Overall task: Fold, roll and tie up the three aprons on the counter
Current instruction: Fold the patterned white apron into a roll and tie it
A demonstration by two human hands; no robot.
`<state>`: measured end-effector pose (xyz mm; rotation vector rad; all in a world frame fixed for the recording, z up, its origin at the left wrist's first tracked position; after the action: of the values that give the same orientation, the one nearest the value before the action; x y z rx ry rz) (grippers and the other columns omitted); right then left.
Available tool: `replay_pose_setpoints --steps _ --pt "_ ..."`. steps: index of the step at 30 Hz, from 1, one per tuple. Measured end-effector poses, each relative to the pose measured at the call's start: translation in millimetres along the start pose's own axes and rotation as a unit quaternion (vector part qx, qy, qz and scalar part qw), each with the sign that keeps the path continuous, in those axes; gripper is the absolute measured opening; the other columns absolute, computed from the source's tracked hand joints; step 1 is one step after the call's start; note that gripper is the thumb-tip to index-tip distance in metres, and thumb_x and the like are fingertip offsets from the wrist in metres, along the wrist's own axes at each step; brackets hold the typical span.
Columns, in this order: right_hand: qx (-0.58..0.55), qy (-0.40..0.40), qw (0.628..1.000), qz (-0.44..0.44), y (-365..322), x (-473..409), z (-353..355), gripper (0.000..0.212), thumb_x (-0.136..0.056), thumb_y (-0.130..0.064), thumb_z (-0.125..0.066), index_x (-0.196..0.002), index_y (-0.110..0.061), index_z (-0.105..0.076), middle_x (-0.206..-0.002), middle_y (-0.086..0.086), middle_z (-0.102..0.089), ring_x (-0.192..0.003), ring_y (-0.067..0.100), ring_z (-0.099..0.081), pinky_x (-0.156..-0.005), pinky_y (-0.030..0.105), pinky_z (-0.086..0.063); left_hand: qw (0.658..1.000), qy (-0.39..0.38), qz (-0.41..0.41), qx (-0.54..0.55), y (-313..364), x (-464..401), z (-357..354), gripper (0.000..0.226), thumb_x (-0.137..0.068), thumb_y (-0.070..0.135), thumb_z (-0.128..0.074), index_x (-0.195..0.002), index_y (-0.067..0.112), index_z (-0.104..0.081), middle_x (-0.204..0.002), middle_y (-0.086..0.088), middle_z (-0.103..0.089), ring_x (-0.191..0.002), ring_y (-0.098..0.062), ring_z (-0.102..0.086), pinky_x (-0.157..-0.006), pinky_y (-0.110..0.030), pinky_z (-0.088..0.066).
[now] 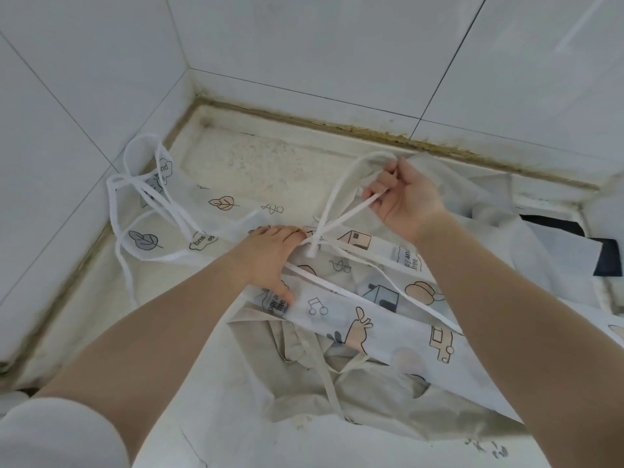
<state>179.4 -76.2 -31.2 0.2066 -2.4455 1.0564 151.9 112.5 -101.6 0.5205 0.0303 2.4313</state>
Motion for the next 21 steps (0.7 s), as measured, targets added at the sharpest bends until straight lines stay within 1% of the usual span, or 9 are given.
replay_pose_setpoints --steps 2,4,6,8,11,13,16,18,21 --pt "0.017 0.149 0.989 0.01 -1.9 -13.3 24.1 0.028 -0.101 -0.022 -0.038 -0.08 -0.01 -0.051 -0.059 0.001 -0.044 -0.056 0.016 -0.043 -0.064 0.03 -0.047 1.0 -0.012 0.001 0.016 -0.6 -0.9 -0.9 0.121 -0.056 0.065 -0.076 -0.148 0.02 -0.013 -0.152 0.005 -0.019 -0.139 -0.016 -0.022 -0.113 -0.034 -0.02" --pt "0.279 0.213 0.936 -0.024 -1.8 -17.4 42.1 0.025 -0.1 -0.028 -0.041 -0.095 -0.007 -0.053 -0.073 0.003 -0.046 -0.065 0.017 -0.048 -0.065 0.032 -0.048 0.999 -0.017 0.002 0.042 -3.7 -3.1 -2.3 0.122 -0.054 0.064 -0.078 -0.148 0.021 -0.013 -0.152 0.005 -0.021 -0.138 -0.015 -0.026 -0.112 -0.034 -0.026" --pt "0.62 0.211 0.756 -0.013 -0.5 -14.9 47.2 0.029 -0.097 -0.03 -0.043 -0.112 -0.006 -0.051 -0.088 0.007 -0.052 -0.082 0.025 -0.054 -0.069 0.031 -0.044 0.997 -0.025 0.001 0.071 -8.1 -4.4 -4.8 0.123 -0.053 0.061 -0.08 -0.148 0.022 -0.013 -0.152 0.006 -0.023 -0.136 -0.015 -0.029 -0.111 -0.033 -0.03" --pt "0.744 0.171 0.634 0.124 6.4 -0.9 26.5 0.03 -0.095 -0.024 -0.047 -0.12 -0.006 -0.047 -0.111 0.011 -0.055 -0.1 0.028 -0.054 -0.074 0.031 -0.039 0.995 -0.026 -0.003 0.101 -10.9 -6.2 -6.8 0.123 -0.054 0.057 -0.083 -0.149 0.023 -0.013 -0.152 0.005 -0.024 -0.136 -0.015 -0.029 -0.11 -0.032 -0.03" --pt "0.731 -0.001 0.624 0.276 44.2 30.9 -18.6 0.019 -0.094 -0.02 -0.051 -0.108 -0.007 -0.049 -0.091 0.01 -0.062 -0.081 0.028 -0.059 -0.065 0.034 -0.045 0.985 -0.024 -0.023 0.169 -14.7 -8.2 -5.9 0.111 -0.059 0.039 -0.086 -0.148 0.021 -0.021 -0.147 0.002 -0.031 -0.132 -0.017 -0.034 -0.109 -0.03 -0.031" --pt "0.771 -0.103 0.564 0.277 74.3 41.7 -37.0 0.016 -0.096 -0.023 -0.048 -0.103 -0.009 -0.05 -0.078 0.008 -0.063 -0.071 0.03 -0.059 -0.058 0.035 -0.045 0.975 -0.01 -0.037 0.218 -21.0 -6.1 -2.1 0.095 -0.061 0.029 -0.086 -0.141 0.022 -0.035 -0.139 0.002 -0.037 -0.125 -0.016 -0.041 -0.106 -0.031 -0.035" --pt "0.87 -0.146 0.406 0.24 100.7 38.2 -44.1 0.017 -0.099 -0.021 -0.038 -0.11 -0.015 -0.049 -0.087 0.006 -0.062 -0.078 0.028 -0.06 -0.058 0.031 -0.039 0.978 0.032 -0.057 0.198 -31.7 3.5 3.9 0.081 -0.063 0.035 -0.085 -0.133 0.026 -0.046 -0.136 0.003 -0.04 -0.123 -0.015 -0.042 -0.103 -0.036 -0.038" --pt "0.84 -0.092 0.472 0.252 89.7 28.9 -44.0 0.021 -0.097 -0.014 -0.039 -0.112 -0.014 -0.053 -0.086 0.007 -0.062 -0.078 0.028 -0.058 -0.06 0.031 -0.039 0.987 0.032 -0.05 0.152 -40.9 12.3 2.9 0.078 -0.065 0.043 -0.081 -0.133 0.029 -0.047 -0.139 0.004 -0.038 -0.128 -0.015 -0.038 -0.102 -0.035 -0.039" --pt "0.623 0.085 0.746 0.219 44.4 1.6 -22.8 0.026 -0.098 -0.013 -0.039 -0.114 -0.008 -0.059 -0.083 0.003 -0.06 -0.068 0.02 -0.056 -0.057 0.023 -0.045 0.991 0.0 -0.031 0.127 -54.7 23.9 -1.7 0.083 -0.067 0.049 -0.077 -0.139 0.035 -0.038 -0.137 0.009 -0.038 -0.126 -0.011 -0.039 -0.1 -0.033 -0.04"
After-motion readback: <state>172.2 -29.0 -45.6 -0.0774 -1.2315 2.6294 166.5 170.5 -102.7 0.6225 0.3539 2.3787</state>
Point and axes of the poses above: each hand's wrist, its own x-axis away from the middle knuckle, its own z-axis out of the back of the hand, y = z × x, the point moved 6 cm from there along -x, towards the middle knuckle
